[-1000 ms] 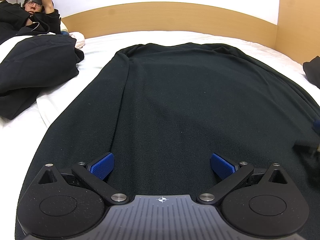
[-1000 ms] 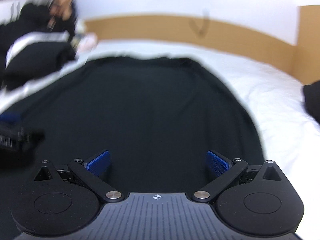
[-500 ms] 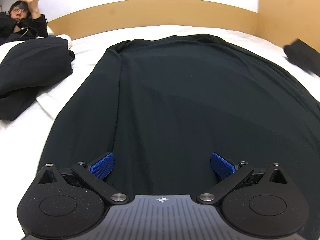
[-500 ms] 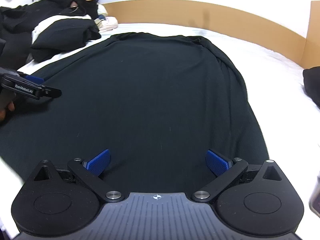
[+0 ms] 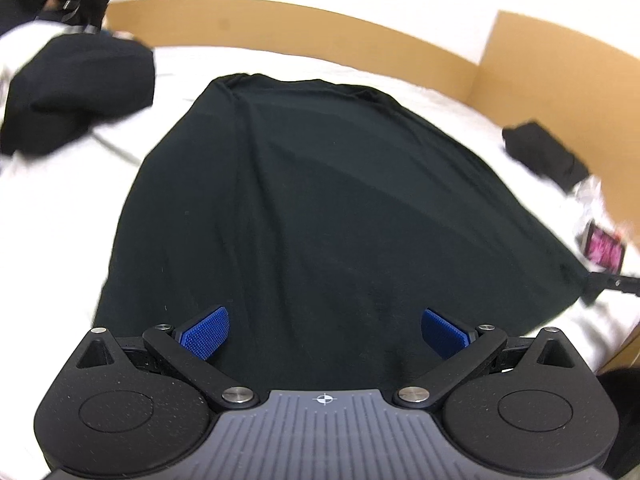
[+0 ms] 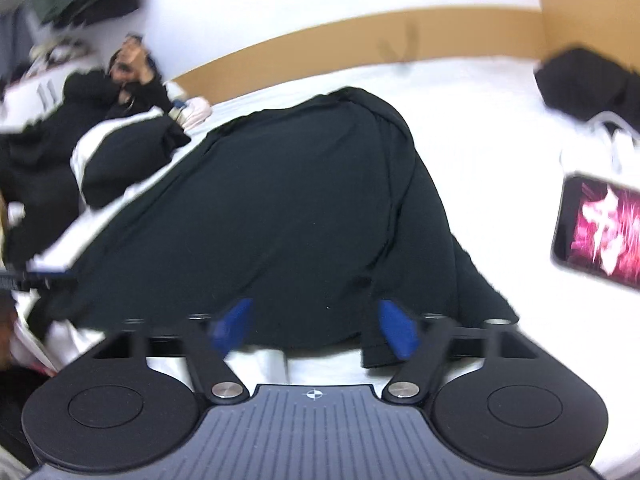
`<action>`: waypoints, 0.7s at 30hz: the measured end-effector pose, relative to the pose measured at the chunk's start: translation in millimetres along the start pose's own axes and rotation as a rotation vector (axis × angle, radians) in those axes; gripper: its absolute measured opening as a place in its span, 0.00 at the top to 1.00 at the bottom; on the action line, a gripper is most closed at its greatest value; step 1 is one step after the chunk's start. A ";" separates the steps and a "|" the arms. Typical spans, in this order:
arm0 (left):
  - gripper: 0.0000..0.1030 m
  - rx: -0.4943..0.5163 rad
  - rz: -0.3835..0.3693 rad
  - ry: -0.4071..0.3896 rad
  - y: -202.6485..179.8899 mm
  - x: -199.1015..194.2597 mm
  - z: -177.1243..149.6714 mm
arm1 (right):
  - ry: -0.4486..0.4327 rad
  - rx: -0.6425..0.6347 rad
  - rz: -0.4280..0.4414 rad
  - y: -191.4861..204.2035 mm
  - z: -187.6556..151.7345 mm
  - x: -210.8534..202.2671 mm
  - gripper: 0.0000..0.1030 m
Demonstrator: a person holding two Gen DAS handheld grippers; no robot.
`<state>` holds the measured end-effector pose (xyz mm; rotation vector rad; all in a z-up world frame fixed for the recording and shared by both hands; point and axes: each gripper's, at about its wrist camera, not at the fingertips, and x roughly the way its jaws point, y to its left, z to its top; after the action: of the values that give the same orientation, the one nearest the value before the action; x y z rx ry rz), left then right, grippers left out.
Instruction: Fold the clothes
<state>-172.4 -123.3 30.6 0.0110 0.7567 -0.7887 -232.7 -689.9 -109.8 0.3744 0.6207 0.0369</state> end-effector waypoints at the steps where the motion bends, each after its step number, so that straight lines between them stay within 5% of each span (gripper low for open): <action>1: 0.01 -0.008 -0.015 -0.001 1.1 -0.3 -0.4 | -0.003 0.009 0.045 4.1 0.6 -1.4 0.50; 3: 0.01 -0.010 -0.040 -0.005 1.2 0.0 0.7 | 0.024 -0.017 0.091 19.2 1.2 5.0 0.50; 7: 0.01 0.036 -0.050 -0.019 -9.1 4.6 6.2 | 0.111 -0.011 -0.052 25.8 -7.3 32.2 0.50; 11: 0.01 0.011 -0.068 -0.015 -7.4 12.1 5.5 | 0.060 0.060 -0.175 7.5 -8.0 29.1 0.51; 19: 0.01 -0.071 -0.086 -0.002 -1.2 28.5 4.4 | -0.020 0.114 -0.233 2.4 -17.9 43.7 0.51; 21: 0.01 -0.072 -0.070 0.001 -1.8 31.5 4.0 | -0.024 0.062 -0.244 7.7 -19.0 50.7 0.60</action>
<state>-156.6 -145.8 14.6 -0.0799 0.7893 -0.8278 -201.6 -669.1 -149.8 0.3560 0.6411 -0.2199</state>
